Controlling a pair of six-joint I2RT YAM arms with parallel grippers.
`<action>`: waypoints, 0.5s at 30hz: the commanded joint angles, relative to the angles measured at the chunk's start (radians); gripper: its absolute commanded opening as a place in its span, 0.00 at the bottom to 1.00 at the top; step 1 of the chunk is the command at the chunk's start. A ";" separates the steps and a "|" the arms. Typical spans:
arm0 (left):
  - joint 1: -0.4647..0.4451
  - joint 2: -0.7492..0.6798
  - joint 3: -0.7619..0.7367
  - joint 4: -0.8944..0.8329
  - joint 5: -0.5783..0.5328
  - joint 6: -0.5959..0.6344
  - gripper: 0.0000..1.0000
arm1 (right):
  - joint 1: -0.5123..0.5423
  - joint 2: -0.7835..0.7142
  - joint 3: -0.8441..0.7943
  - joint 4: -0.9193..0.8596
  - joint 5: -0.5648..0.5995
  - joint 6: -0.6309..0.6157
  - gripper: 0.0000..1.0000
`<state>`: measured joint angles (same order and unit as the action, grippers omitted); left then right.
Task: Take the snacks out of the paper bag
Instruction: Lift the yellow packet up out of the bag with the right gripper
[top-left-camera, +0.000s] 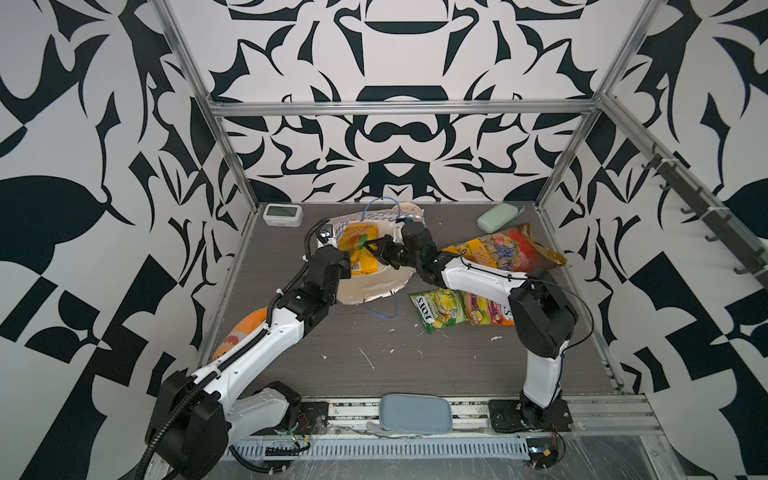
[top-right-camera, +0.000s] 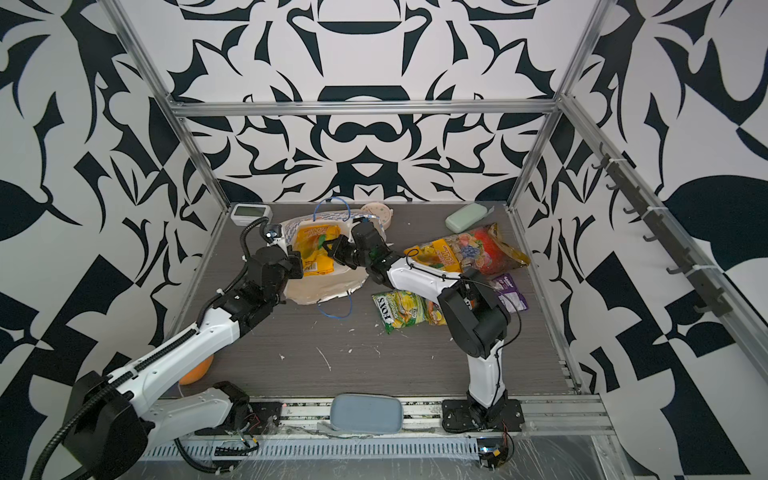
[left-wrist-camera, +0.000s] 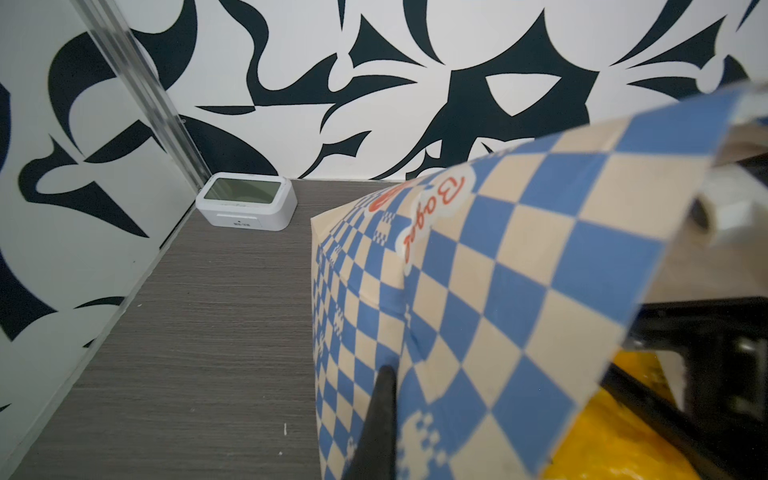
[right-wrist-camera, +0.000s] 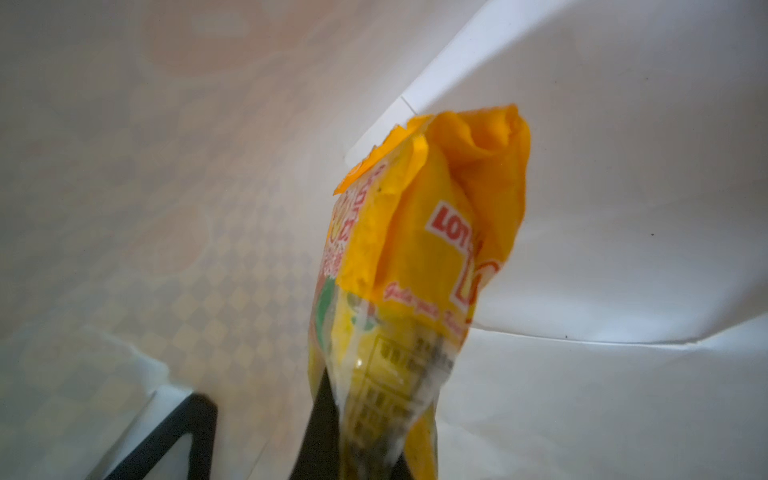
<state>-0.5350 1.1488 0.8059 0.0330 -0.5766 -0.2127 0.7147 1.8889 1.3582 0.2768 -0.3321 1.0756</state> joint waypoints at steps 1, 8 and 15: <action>0.040 0.006 0.065 -0.098 -0.016 -0.016 0.00 | -0.003 -0.113 0.076 0.054 -0.067 -0.051 0.00; 0.126 0.043 0.194 -0.254 0.046 -0.032 0.00 | -0.003 -0.242 0.068 -0.013 -0.125 -0.149 0.00; 0.199 0.118 0.332 -0.393 0.128 -0.047 0.00 | -0.004 -0.376 0.086 -0.111 -0.191 -0.273 0.00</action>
<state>-0.3557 1.2476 1.0874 -0.2611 -0.4927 -0.2386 0.7139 1.6096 1.3624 0.0986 -0.4618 0.8879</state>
